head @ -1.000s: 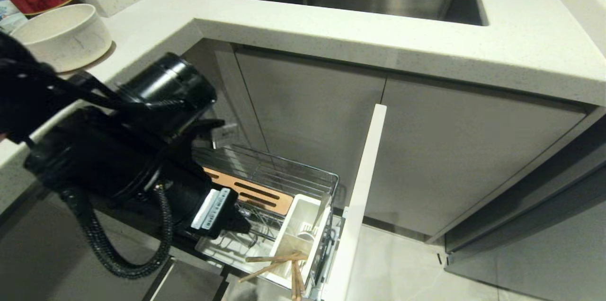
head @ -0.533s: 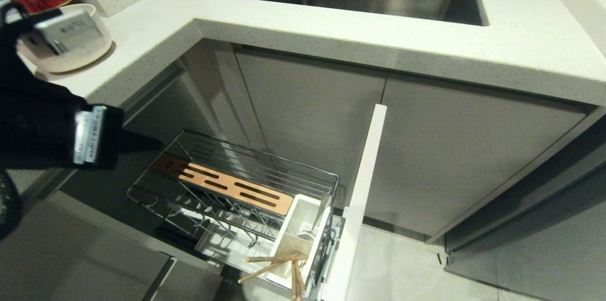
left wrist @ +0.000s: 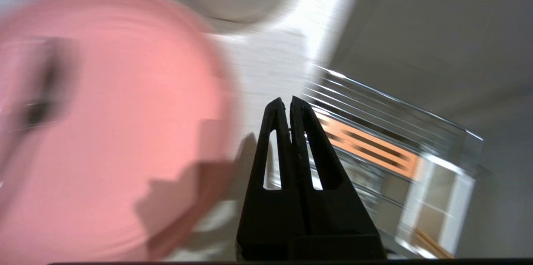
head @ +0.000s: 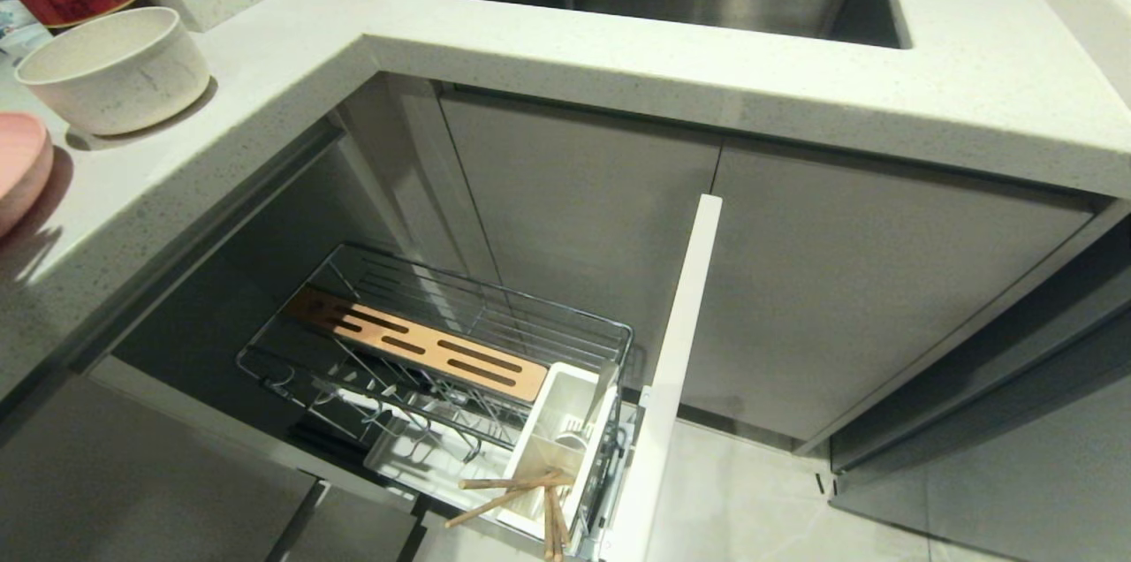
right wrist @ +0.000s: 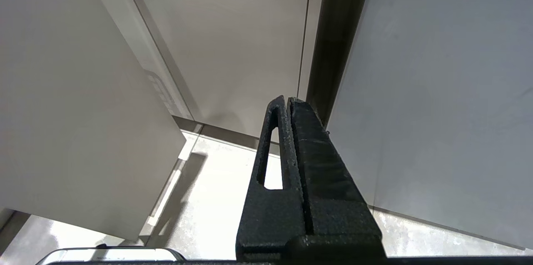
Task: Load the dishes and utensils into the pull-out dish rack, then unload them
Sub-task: Pick up the fork and place it in the cupboard
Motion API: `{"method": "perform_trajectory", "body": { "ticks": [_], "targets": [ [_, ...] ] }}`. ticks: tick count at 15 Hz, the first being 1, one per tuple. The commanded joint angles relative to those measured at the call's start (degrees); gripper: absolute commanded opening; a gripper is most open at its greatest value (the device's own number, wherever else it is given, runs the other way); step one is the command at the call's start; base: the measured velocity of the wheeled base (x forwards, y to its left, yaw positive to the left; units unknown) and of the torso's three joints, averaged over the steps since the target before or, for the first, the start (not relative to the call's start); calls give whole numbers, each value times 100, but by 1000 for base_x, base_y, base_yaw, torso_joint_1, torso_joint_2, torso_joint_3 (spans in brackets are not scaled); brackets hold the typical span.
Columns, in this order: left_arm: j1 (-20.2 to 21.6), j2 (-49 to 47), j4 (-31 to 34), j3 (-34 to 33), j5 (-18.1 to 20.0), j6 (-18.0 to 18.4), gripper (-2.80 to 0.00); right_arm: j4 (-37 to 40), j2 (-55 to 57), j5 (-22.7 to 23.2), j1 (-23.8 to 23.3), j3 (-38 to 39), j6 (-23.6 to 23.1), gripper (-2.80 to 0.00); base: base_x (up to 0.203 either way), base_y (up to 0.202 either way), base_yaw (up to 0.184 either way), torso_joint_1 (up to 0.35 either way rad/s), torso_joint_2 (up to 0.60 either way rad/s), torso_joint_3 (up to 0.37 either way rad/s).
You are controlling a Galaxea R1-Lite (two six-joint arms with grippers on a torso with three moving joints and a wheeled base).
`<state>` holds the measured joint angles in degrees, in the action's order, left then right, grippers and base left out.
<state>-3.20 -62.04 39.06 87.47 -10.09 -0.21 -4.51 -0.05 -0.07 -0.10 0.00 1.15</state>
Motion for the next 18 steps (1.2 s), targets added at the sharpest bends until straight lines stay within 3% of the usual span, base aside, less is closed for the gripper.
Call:
{"method": "perform_trajectory", "body": {
  "ticks": [1,4,9,11,13,16,17,18],
  "targets": [
    [1087,167,11,129,209,203,-280,-6,5,0,1,155,0,-280,0,0,0,0,0,0],
    [2062,163,14,238,691,348,-280,-6,5,0,1,157,0,-280,0,0,0,0,0,0],
    [3857,123,38,224,2119,578,-280,-6,5,6,1,150,0,-280,0,0,0,0,0,0],
    [4473,66,24,4,2444,697,-280,-6,5,0,1,156,0,-280,0,0,0,0,0,0],
    [4647,14,43,-197,2794,721,-280,-6,5,0,1,154,0,-280,0,0,0,0,0,0],
    [4731,-105,49,-305,2820,686,-280,-6,5,-1,1,158,0,-280,0,0,0,0,0,0],
    [4817,-118,41,-361,2828,681,0,-6,5,0,1,151,0,-280,0,0,0,0,0,0],
    [4861,-142,40,-371,2829,681,0,-6,5,-1,1,158,0,-280,0,0,0,0,0,0]
  ]
}}
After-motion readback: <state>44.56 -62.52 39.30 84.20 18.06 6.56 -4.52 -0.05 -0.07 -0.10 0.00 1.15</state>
